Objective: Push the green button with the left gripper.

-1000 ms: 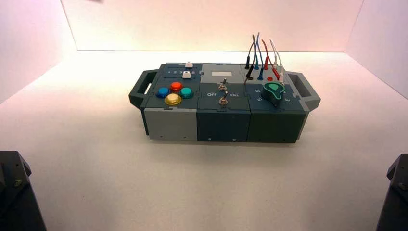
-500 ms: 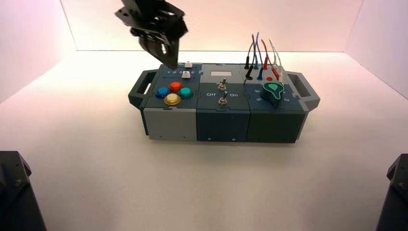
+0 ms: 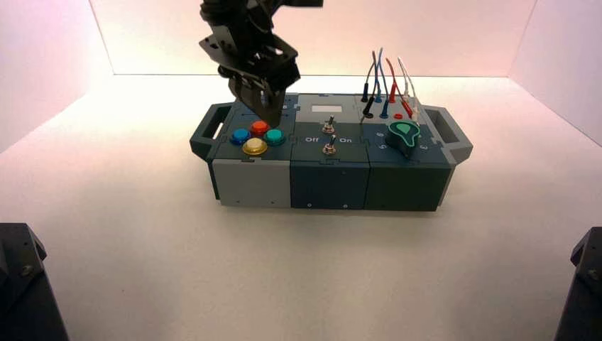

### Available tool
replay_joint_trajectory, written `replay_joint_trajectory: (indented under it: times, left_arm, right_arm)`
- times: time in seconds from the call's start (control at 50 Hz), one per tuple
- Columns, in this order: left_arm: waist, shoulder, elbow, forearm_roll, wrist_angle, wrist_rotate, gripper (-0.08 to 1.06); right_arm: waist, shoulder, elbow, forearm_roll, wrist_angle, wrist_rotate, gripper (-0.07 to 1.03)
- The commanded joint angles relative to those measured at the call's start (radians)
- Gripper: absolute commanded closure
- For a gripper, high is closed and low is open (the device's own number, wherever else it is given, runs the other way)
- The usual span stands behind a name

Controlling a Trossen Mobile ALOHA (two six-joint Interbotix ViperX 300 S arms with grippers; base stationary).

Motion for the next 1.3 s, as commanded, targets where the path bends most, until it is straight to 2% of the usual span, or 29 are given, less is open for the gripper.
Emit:
replay_joint_trajectory:
  times: [0.02,0.82,0.96,1.04,1.3]
  left_arm:
    - [-0.002,0.0,-0.026,0.002,-0.003,0.009,1.01]
    - [-0.002,0.038,-0.034,0.009,0.002,0.014,1.01]
    - [-0.002,-0.002,-0.035,0.018,0.08,0.014,1.01]
    - [-0.002,-0.063,-0.015,0.021,0.118,0.014,1.01]
    - [-0.003,-0.127,0.017,0.023,0.078,0.009,1.01]
  right_arm:
    - [-0.005,-0.003,-0.037,0.003,-0.003,-0.002,0.99]
    - [-0.005,-0.038,-0.034,0.002,0.0,-0.002,0.99]
    - [-0.005,-0.04,-0.034,0.003,0.008,-0.002,0.99]
    - [-0.005,-0.038,-0.037,0.003,0.015,-0.002,0.99]
    - [-0.002,-0.017,-0.041,0.012,0.018,0.0,0.99]
